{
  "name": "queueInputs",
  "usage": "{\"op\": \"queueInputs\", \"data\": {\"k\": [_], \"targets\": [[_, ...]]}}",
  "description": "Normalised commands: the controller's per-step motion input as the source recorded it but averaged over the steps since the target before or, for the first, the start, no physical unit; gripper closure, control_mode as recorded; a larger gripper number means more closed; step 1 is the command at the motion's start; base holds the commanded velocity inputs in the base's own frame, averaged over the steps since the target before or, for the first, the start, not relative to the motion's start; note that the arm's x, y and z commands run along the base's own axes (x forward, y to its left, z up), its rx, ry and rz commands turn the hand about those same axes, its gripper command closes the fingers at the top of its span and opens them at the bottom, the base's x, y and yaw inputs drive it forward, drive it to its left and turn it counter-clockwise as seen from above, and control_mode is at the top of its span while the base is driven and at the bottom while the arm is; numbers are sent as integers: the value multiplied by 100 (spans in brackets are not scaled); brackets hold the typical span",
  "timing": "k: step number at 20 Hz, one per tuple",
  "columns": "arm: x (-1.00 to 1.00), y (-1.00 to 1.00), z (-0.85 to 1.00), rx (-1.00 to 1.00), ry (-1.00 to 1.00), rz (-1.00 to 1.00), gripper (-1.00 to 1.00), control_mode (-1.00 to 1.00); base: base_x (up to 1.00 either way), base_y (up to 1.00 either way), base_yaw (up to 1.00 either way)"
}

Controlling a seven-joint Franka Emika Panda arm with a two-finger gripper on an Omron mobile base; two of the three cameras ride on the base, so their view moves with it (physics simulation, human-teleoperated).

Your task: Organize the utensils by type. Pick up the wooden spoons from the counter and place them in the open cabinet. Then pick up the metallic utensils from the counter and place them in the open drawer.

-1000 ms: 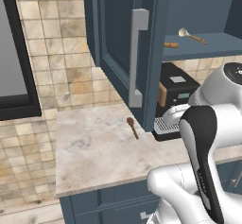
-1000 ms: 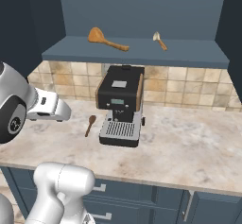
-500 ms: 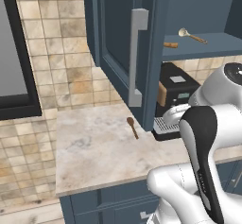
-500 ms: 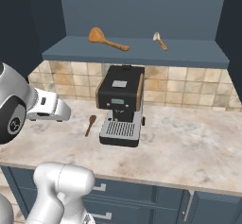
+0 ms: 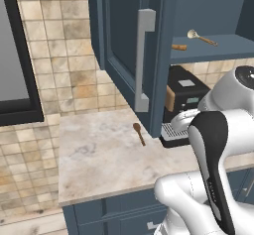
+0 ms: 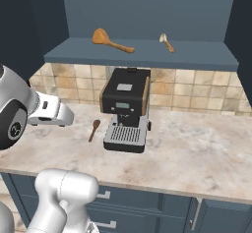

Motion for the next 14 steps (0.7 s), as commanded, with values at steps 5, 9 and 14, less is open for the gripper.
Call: {"op": "queueInputs", "data": {"k": [5,9,14], "targets": [[27,0,-21,0,5,2,-100,-100,5,0,0],[47,0,-39,2,0,6,-100,-100,0,0,0],[42,0,-45,6,0,2,-100,-100,0,0,0]]}}
